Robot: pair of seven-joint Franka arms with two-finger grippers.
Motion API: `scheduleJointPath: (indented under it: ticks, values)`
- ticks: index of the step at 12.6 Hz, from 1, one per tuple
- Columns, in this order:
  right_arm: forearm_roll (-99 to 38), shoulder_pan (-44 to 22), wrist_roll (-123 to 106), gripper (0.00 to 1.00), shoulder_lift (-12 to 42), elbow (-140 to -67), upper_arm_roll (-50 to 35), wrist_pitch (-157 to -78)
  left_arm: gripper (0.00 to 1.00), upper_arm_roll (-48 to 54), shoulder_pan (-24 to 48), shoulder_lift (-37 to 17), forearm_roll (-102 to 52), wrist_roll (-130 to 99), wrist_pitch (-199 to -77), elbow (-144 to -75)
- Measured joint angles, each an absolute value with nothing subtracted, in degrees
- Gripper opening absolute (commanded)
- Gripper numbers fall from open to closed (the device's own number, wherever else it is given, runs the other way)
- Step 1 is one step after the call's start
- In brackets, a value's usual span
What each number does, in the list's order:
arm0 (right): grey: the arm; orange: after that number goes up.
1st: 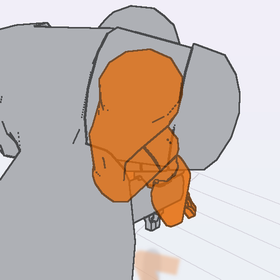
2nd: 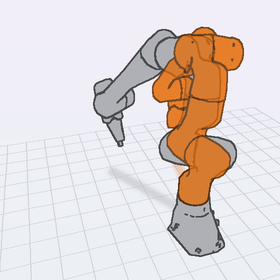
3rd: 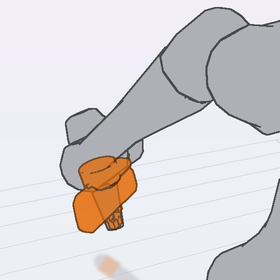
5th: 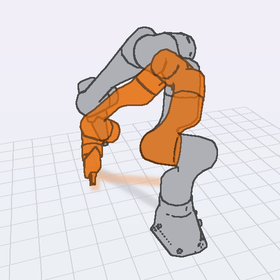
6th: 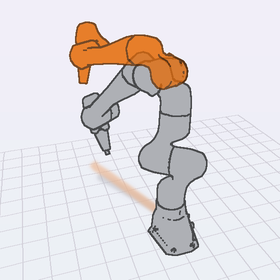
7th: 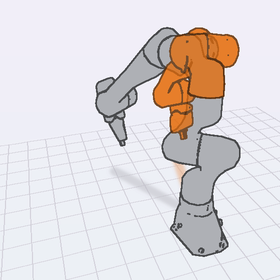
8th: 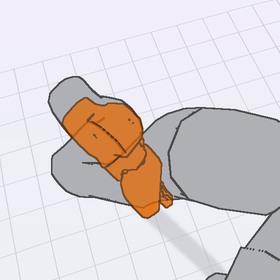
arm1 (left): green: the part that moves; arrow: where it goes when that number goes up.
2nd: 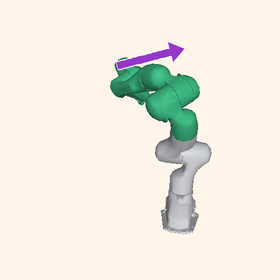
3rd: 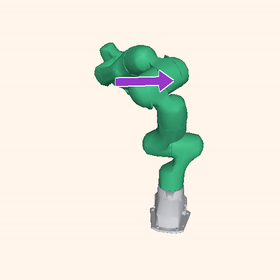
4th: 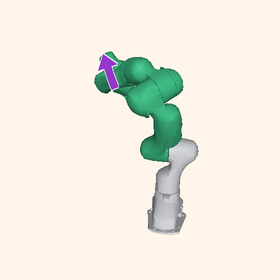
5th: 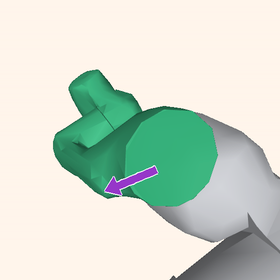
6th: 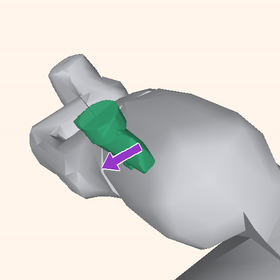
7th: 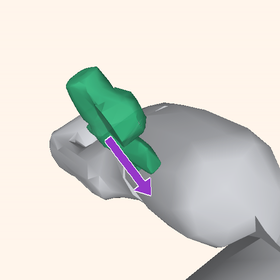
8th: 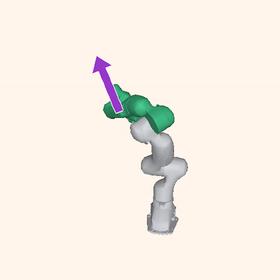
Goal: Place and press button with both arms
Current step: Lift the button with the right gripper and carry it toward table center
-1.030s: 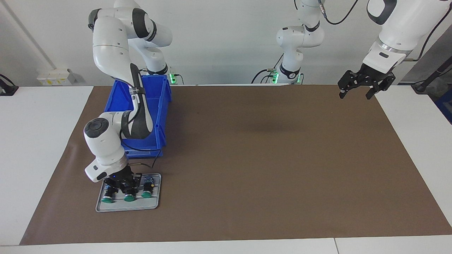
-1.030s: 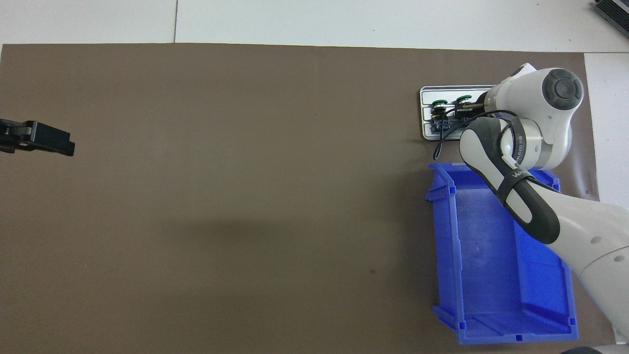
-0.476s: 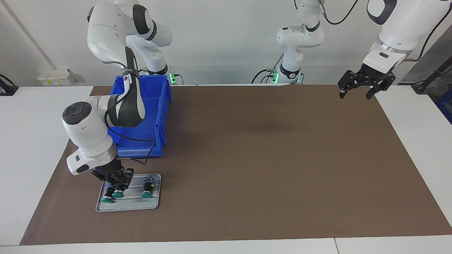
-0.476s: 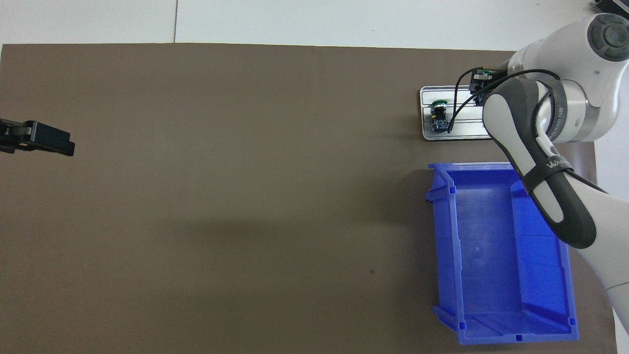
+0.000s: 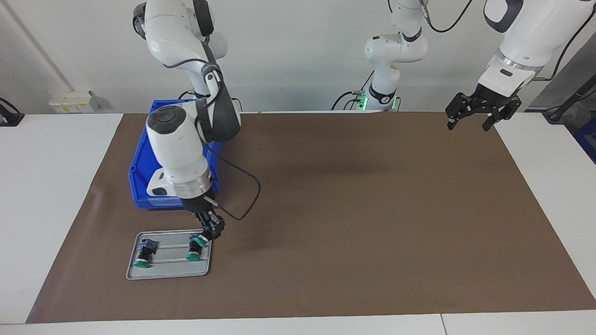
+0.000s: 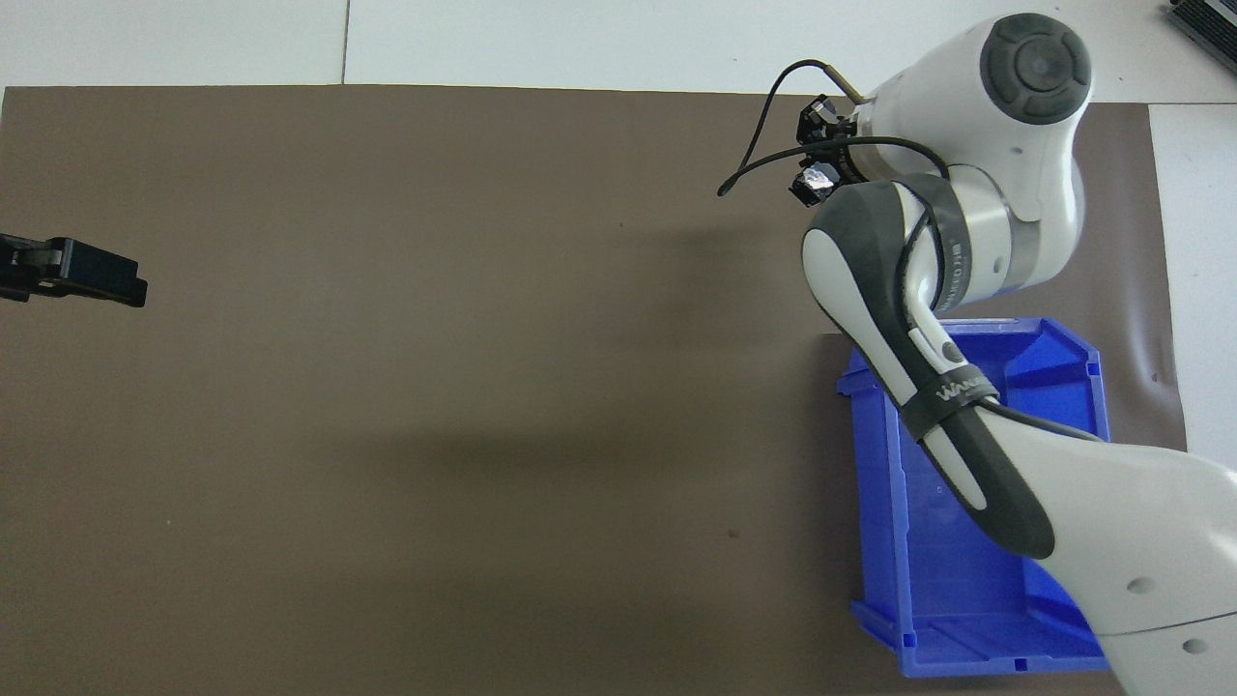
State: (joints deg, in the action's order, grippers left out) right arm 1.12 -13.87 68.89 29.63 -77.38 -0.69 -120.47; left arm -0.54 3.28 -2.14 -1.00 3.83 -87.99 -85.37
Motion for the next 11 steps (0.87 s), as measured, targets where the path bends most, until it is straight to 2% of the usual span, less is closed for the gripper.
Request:
scheduleJointPath:
  ticks: [3, 7, 11]
  values:
    - [5.12, -22.55, 96.30, 0.00, 29.57, -78.15, -0.80, -120.44, 1.00, -0.54, 3.28, -2.14, -1.00, 3.83, -87.99, -85.37]
    - [9.90, -34.19, 126.58, 0.00, 29.80, -83.39, -1.00, -119.94, 1.00, -0.54, 3.28, -2.14, -1.00, 3.83, -87.99, -85.37]
    - [11.33, -43.21, 144.22, 0.00, 33.90, -84.56, -0.97, -124.37, 1.00, -0.53, 3.28, -2.14, -1.00, 3.83, -87.99, -85.37]
